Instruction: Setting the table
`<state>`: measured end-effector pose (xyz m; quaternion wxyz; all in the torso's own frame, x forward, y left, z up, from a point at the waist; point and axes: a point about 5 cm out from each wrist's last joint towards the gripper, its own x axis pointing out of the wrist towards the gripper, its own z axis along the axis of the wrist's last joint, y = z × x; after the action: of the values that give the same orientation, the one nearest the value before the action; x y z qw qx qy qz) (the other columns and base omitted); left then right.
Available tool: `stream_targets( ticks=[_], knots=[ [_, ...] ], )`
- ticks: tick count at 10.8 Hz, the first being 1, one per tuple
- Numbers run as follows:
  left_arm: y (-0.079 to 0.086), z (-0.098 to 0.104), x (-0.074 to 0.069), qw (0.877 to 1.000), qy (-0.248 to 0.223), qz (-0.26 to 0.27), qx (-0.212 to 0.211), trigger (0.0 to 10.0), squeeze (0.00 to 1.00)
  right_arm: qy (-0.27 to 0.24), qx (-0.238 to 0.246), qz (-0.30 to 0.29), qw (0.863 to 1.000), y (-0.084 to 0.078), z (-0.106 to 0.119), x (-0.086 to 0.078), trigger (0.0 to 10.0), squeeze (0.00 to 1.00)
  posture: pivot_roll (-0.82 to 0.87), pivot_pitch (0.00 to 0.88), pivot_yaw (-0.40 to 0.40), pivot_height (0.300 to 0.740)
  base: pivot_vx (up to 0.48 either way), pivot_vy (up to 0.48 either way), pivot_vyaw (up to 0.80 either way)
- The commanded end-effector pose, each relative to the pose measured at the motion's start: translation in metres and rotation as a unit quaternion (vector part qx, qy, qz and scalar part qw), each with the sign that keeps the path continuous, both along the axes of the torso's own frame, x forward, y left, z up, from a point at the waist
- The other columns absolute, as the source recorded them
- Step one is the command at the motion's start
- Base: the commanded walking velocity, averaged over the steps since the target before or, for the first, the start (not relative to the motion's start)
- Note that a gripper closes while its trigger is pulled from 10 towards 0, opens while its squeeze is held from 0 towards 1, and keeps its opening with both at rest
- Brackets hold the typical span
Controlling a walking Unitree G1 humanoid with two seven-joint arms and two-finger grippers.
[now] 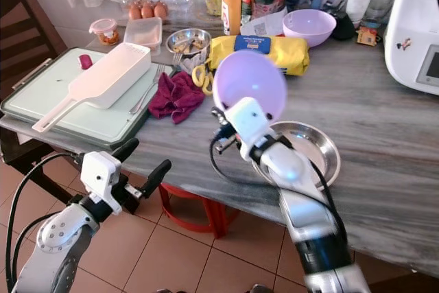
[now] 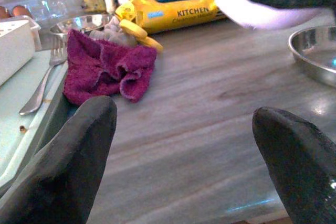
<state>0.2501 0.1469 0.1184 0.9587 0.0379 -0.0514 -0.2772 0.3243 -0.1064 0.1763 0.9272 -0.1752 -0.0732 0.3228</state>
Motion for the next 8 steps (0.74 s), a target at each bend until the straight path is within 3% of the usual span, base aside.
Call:
stream_targets(
  ticks=[1, 8],
  knots=[
    [0.002, 0.002, -0.002, 1.0, -0.001, 0.001, 0.006, 10.0, 0.0, 0.008, -0.012, 0.029, 0.999, 0.007, -0.002, 0.002, 10.0, 0.0, -0.06, 0.134, 0.094, 0.74, 0.0, 0.0, 0.0],
    [-0.003, 0.003, 0.004, 1.0, -0.001, -0.001, 0.001, 10.0, 0.0, 0.06, -0.023, 0.068, 0.996, 0.01, -0.021, 0.002, 10.0, 0.0, -0.07, 0.137, 0.098, 0.74, 0.0, 0.0, 0.0]
  ],
)
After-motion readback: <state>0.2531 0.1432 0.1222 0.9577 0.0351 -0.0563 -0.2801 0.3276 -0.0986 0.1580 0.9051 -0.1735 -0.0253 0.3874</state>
